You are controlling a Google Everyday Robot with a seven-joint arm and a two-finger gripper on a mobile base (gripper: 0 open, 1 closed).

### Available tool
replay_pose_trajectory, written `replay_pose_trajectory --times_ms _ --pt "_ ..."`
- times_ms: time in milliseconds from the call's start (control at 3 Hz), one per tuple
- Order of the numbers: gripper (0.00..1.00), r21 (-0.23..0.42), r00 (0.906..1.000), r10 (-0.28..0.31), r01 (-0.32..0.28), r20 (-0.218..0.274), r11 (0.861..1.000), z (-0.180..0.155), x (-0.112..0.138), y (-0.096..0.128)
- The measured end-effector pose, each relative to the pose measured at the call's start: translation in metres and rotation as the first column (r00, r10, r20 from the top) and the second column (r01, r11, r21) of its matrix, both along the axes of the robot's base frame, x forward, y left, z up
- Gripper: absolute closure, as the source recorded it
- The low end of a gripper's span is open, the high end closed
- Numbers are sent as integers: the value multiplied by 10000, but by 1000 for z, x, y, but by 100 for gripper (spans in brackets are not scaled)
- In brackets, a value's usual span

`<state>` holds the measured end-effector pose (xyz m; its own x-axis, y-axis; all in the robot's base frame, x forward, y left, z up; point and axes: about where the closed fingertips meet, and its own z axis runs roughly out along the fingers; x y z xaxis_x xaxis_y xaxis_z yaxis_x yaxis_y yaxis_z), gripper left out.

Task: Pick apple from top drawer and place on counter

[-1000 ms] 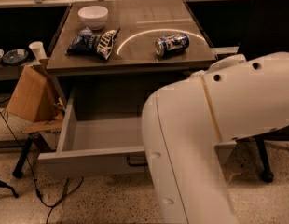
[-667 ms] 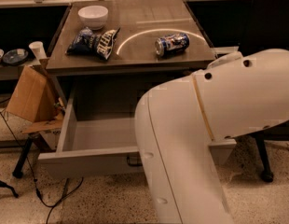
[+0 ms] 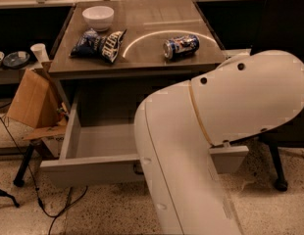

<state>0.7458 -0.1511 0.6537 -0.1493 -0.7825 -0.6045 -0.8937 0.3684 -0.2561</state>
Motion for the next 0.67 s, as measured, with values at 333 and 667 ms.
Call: replay_pose_trajectory --times_ms 333,667 --pt "0 -67 9997 116 -117 -215 9999 -9 1 1" --pt "3 -92 9994 106 -109 -344 9999 -15 5 -1"
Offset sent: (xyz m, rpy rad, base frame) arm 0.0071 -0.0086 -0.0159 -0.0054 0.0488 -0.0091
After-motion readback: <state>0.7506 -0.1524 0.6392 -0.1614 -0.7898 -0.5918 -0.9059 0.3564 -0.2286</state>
